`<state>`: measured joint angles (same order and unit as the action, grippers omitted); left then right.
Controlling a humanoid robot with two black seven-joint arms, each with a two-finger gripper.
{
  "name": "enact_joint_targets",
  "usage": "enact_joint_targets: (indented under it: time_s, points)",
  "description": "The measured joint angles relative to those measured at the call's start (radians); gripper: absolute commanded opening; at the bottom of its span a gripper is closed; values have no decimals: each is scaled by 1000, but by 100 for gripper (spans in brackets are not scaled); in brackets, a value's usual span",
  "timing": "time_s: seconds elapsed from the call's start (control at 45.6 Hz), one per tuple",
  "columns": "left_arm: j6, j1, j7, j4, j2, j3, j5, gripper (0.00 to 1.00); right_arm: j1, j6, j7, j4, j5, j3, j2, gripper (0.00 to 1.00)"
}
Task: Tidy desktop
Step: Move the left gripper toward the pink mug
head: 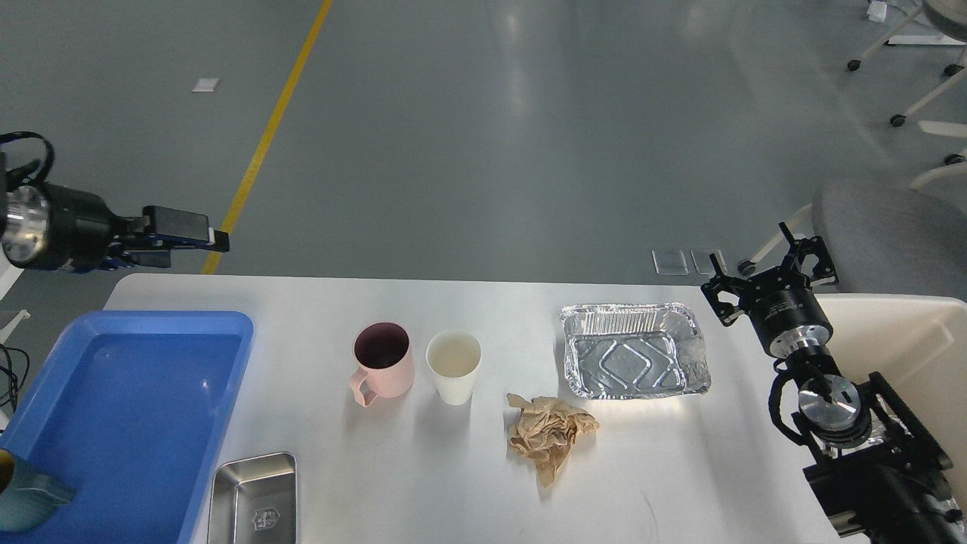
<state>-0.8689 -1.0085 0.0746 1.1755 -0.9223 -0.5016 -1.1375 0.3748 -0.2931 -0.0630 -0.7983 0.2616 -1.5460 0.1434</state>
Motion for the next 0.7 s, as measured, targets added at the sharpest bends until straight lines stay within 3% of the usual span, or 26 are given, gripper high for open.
enact_joint_targets:
  time_s: [0.373, 0.702]
  points:
    - [37, 10, 8, -181, 282, 61, -73, 99, -1, 0, 0, 0, 0, 0, 2, 100]
    - [83, 19, 7, -292, 401, 143, -73, 99, -15, -7, 0, 1, -1, -2, 18, 100]
